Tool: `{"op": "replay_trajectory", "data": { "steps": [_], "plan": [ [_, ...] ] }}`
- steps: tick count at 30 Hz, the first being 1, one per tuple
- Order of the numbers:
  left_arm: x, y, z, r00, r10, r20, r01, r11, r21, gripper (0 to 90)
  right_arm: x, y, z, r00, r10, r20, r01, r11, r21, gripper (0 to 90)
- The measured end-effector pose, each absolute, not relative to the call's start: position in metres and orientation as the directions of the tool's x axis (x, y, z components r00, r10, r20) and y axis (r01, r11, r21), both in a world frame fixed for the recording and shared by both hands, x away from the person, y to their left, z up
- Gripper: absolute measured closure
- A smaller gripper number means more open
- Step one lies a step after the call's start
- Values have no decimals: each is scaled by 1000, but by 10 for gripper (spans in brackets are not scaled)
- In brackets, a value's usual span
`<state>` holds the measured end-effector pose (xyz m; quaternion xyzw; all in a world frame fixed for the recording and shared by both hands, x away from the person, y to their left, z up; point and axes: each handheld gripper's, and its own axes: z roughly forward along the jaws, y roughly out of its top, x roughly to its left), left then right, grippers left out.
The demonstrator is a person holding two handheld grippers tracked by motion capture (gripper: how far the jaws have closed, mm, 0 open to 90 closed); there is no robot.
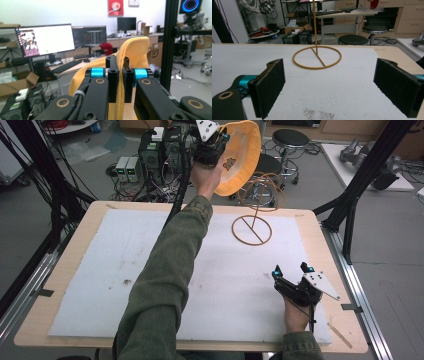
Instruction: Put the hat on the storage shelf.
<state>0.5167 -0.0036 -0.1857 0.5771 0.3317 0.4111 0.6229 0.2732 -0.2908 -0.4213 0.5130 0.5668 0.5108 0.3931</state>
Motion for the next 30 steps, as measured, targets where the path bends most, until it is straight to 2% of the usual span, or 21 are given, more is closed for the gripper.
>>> {"op": "replay_trajectory", "data": {
  "steps": [14,19,30],
  "plan": [
    [503,-44,-185,461,884,78,-187,12,982,869,274,-291,-422,-168,982,80,181,-49,982,91],
    [499,-63,-192,481,866,137,-219,-32,975,869,274,-291,-422,-165,983,82,183,-51,982,91],
    [490,-120,-223,604,773,194,-229,-65,971,869,272,-292,-421,-159,984,82,177,-53,983,91]
  ]
}}
